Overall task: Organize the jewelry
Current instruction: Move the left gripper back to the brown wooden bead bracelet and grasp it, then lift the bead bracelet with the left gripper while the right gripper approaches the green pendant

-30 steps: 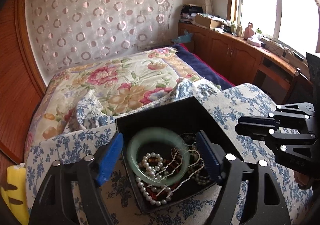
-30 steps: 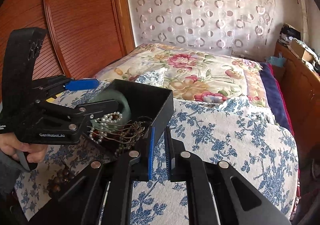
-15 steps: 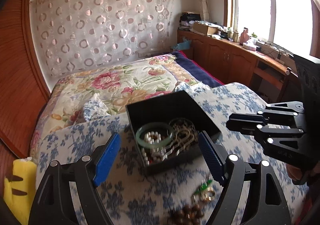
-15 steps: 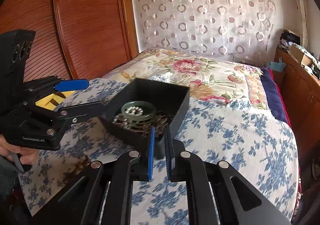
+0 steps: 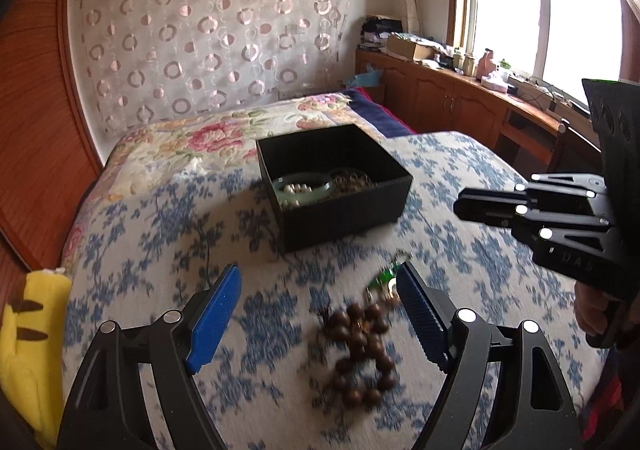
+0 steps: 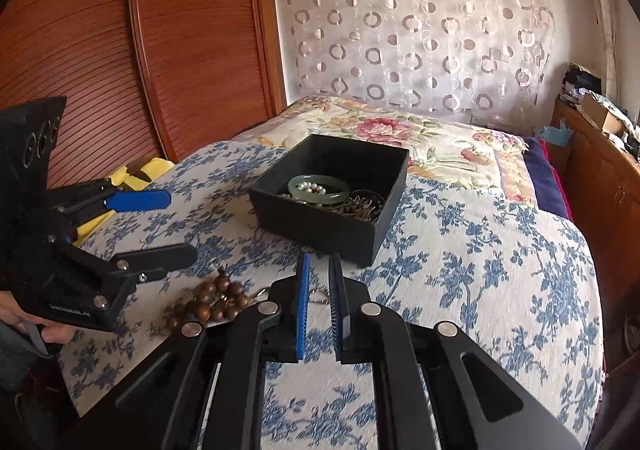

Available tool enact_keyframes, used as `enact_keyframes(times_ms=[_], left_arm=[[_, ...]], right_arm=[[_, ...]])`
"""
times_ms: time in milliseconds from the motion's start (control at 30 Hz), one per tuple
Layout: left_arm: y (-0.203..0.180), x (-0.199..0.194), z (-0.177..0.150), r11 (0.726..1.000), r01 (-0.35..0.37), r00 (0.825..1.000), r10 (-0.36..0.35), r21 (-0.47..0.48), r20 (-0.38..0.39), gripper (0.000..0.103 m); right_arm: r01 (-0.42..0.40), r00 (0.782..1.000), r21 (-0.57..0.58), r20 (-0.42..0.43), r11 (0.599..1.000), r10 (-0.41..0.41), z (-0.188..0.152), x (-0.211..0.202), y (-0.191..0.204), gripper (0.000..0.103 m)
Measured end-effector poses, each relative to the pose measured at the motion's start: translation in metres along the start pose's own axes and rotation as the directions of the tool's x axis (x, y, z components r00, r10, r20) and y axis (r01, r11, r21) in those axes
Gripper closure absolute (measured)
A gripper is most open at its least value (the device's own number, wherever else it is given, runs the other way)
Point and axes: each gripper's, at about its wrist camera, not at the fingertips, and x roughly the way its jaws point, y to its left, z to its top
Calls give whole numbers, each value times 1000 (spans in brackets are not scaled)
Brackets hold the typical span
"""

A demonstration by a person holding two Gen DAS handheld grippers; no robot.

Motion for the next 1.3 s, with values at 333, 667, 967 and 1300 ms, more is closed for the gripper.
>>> enact_keyframes(times_ms=[333,667,967,1300], left_arm=[[-13,21,-30,999,27,994,-29,-19,-102,27],[-15,37,-38,999,20,986,-26,-38,-163,57],[11,12,-42,993,47,993,-58,-111,-99,91],[34,-27,-26,989,43,999,-42,-144,7,91]], right_arm=[[-8,1000,6,-25,1000,8,-15,-1,5,92],[-14,999,5,-45,1000,14,-20,5,6,92],[-11,997,-10,-74,1000,10,-23,19,6,92],[3,995,-10,-100,1000,-4,-23,32,1,92]])
